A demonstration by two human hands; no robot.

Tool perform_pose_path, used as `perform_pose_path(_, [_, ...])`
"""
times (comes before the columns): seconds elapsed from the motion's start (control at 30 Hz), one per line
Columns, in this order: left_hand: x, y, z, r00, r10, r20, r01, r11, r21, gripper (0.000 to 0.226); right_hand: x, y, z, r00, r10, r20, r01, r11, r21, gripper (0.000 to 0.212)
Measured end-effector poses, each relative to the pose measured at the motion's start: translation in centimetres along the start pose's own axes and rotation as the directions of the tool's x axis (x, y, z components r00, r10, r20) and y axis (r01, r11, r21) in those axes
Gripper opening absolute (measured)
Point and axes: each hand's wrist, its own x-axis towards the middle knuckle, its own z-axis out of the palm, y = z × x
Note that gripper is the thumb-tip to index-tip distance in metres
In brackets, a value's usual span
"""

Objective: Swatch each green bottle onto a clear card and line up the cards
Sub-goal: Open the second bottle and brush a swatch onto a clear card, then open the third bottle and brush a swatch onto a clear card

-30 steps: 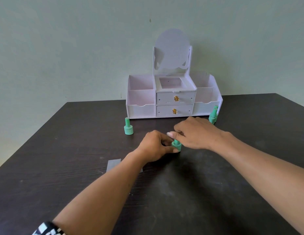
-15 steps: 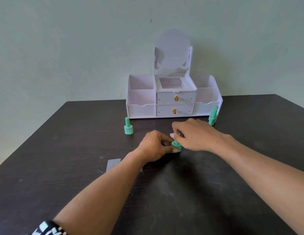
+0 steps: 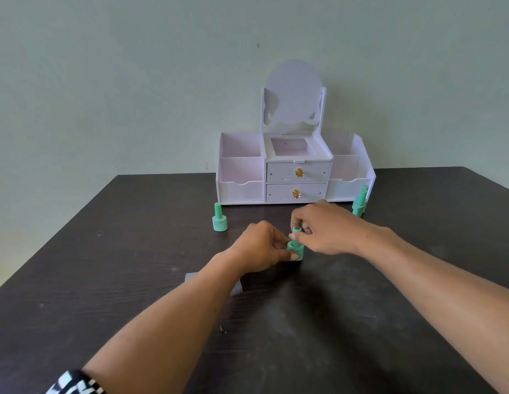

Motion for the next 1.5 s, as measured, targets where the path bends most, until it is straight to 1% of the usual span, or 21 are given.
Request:
perform_pose_path(0.07, [-0.3,0.1,-1.3,1.000,-0.024,-0.002,0.024,1.000,-0.003,0.039,0.7,-0.7,-0.4,0.999,-0.016,-0.031,0.016,1.000,0.008,0.010])
perform_pose_path(0.13, [-0.7,-0.1,-2.6,0.999,-0.038,-0.032,0.039,0.999,0.008,0.038,1.6,-1.5,-0.9,0.998,-0.032,-0.054,0.033,0.999,0.024,0.010])
perform_pose_path(0.33, [-2.2,-1.3,-6.6,0.994,-0.041,-0.101,0.045,0.999,0.029,0.033,4.4,-3.9,-1.6,0.990,-0.076,-0.116,0.084,0.994,0.071,0.007])
perform_pose_path(0.43, [-3.3,-2.9,-8.7,0.987,-0.075,-0.140,0.084,0.995,0.057,0.040,5.7,-5.5,-1.1,0.985,-0.083,-0.149,0.099,0.990,0.100,0.008])
perform_pose_path(0.5, [-4.1,-4.4,-9.4,0.976,-0.114,-0.184,0.129,0.989,0.075,0.045,6.5,-6.4,-0.4,0.985,-0.086,-0.150,0.105,0.986,0.126,0.010])
perform_pose_path(0.57, [-5.0,-6.1,-9.8,0.967,-0.148,-0.208,0.168,0.982,0.083,0.042,7.4,-7.5,0.5,0.986,-0.088,-0.143,0.107,0.986,0.131,0.010])
perform_pose_path(0.7, [-6.4,-8.6,-9.8,0.956,-0.199,-0.214,0.221,0.972,0.084,0.039,9.1,-9.2,2.4,0.990,-0.053,-0.127,0.072,0.986,0.148,0.011])
perform_pose_path(0.8, [-6.6,-9.6,-9.8,0.951,-0.224,-0.214,0.246,0.966,0.082,0.037,9.9,-10.1,3.2,0.992,-0.055,-0.110,0.073,0.983,0.166,0.013])
perform_pose_path(0.93, [-6.2,-9.9,-9.7,0.953,-0.232,-0.195,0.249,0.966,0.069,0.037,10.8,-10.6,3.9,0.994,-0.038,-0.105,0.057,0.981,0.184,0.014])
perform_pose_path(1.17, [-6.1,-10.0,-9.6,0.952,-0.225,-0.206,0.243,0.968,0.064,0.035,11.2,-10.9,3.9,0.992,-0.026,-0.126,0.051,0.980,0.194,0.019])
perform_pose_path(1.27, [-6.4,-9.7,-9.9,0.948,-0.225,-0.225,0.246,0.967,0.070,0.035,10.9,-10.8,3.4,0.989,-0.036,-0.140,0.065,0.977,0.205,0.025])
perform_pose_path(1.4, [-6.8,-8.7,-10.6,0.947,-0.195,-0.255,0.225,0.970,0.093,0.034,10.2,-10.3,2.3,0.985,-0.032,-0.167,0.065,0.979,0.194,0.022])
perform_pose_path(1.5, [-6.9,-7.3,-11.2,0.936,-0.146,-0.321,0.187,0.978,0.098,0.027,9.1,-9.7,1.0,0.980,-0.017,-0.196,0.056,0.979,0.195,0.020])
